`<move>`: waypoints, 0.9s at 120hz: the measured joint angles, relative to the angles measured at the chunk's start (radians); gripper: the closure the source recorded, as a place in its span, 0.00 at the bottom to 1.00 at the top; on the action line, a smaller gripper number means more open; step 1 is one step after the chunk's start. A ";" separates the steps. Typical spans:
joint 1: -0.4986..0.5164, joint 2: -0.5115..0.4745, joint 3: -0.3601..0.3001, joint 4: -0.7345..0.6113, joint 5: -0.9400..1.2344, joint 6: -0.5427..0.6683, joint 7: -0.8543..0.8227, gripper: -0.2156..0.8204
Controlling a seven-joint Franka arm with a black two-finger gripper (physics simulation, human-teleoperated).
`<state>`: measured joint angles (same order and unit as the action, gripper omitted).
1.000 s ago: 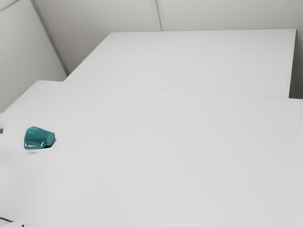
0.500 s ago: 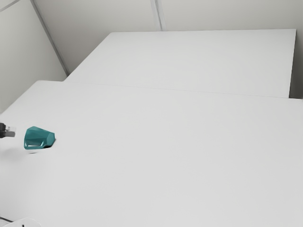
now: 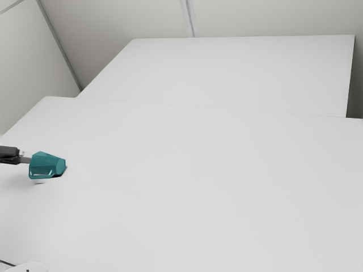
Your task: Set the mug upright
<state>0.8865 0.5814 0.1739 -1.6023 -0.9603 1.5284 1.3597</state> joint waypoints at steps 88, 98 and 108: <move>-0.029 0.016 -0.030 -0.003 0.011 0.001 -0.002 0.66; -0.030 0.014 -0.036 -0.003 0.011 0.001 -0.002 0.76; -0.034 0.010 -0.039 -0.003 0.012 0.001 -0.002 0.84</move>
<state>0.8521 0.5910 0.1353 -1.6049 -0.9485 1.5293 1.3575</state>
